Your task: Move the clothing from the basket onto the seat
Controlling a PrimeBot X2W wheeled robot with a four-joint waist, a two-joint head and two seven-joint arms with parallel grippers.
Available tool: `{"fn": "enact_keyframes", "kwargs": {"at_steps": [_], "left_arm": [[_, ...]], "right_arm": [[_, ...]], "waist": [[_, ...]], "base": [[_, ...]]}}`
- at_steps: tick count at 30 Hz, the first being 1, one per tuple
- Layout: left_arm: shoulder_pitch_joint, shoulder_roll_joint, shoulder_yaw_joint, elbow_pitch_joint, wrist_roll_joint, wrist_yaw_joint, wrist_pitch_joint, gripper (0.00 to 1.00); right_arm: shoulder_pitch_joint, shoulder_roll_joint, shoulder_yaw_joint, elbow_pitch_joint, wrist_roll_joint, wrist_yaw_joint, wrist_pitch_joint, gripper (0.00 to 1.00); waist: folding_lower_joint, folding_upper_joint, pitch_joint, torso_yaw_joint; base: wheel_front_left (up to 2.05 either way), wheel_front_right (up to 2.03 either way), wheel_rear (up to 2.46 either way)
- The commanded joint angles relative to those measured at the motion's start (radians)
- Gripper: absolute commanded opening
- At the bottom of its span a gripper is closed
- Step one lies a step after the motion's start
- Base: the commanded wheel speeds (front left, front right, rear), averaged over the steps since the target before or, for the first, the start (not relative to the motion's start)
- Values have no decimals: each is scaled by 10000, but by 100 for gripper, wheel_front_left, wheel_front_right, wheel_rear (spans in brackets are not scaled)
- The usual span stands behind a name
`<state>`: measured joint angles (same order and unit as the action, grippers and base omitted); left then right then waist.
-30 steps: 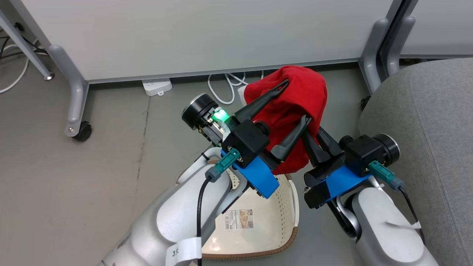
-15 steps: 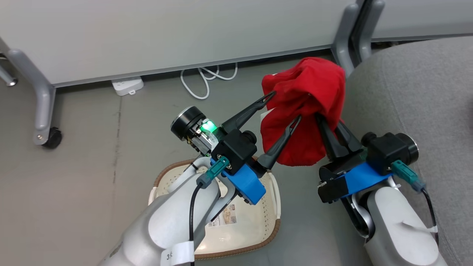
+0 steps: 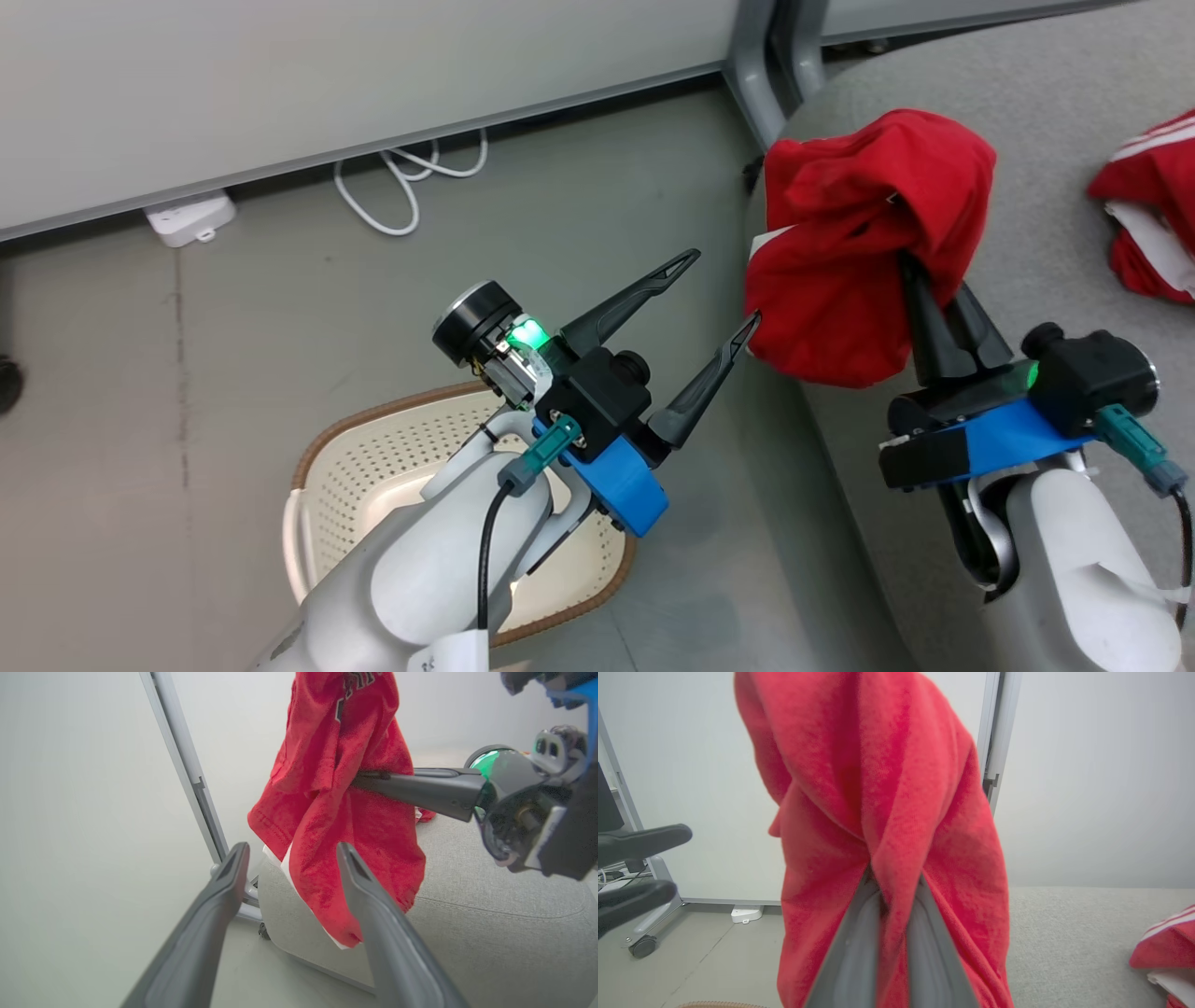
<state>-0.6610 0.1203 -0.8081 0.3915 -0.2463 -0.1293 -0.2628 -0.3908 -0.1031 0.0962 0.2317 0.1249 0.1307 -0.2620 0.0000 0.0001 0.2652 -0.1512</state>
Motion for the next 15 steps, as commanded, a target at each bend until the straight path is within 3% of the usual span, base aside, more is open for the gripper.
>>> {"fn": "enact_keyframes", "kwargs": {"at_steps": [1, 15], "left_arm": [[44, 82, -34, -31, 10, -13, -30, 100], [-329, 83, -855, 42, -165, -13, -30, 100]], "right_arm": [[76, -64, -171, -141, -14, 1, -43, 0], [703, 20, -1491, -722, -52, 1, -43, 0]], "waist": [[0, -1, 187, -370], [0, -1, 684, -1432]], "base": [[0, 0, 0], [0, 0, 0]]}}
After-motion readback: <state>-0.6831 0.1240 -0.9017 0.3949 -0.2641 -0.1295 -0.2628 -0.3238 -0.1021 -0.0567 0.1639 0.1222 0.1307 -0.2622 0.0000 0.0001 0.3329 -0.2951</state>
